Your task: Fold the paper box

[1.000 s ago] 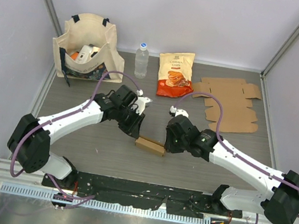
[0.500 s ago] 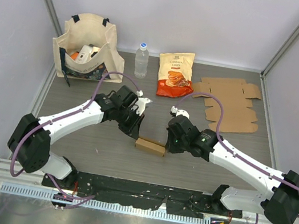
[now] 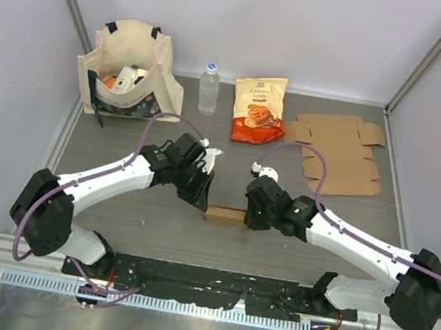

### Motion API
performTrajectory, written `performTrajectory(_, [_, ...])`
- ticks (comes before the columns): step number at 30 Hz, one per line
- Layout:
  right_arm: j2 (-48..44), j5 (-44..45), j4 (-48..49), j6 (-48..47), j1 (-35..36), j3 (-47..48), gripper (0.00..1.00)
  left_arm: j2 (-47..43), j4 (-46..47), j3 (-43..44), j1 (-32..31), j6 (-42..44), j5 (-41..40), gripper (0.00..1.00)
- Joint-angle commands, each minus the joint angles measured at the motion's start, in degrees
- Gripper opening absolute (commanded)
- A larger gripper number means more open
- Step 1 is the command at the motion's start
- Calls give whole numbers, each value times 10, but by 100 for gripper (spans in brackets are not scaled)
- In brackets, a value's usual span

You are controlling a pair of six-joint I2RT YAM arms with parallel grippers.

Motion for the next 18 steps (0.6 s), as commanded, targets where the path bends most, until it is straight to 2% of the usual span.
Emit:
performTrajectory(1, [-25, 38, 33, -16, 4, 2, 1, -17, 30, -14, -9, -43, -5, 2])
performTrajectory(5, [-32, 32, 24, -30, 4, 12, 2, -34, 28, -17, -10, -44, -21, 2])
performTrajectory(11, [-56, 47, -33, -66, 4, 50, 27, -30, 17, -13, -11, -40, -27, 2])
performTrajectory(14, [-57, 56, -55, -80, 3, 64, 32, -29, 19, -13, -11, -41, -24, 2])
performTrajectory(18, [-54, 53, -55, -90, -3, 67, 33, -29, 18, -10, -11, -38, -25, 2])
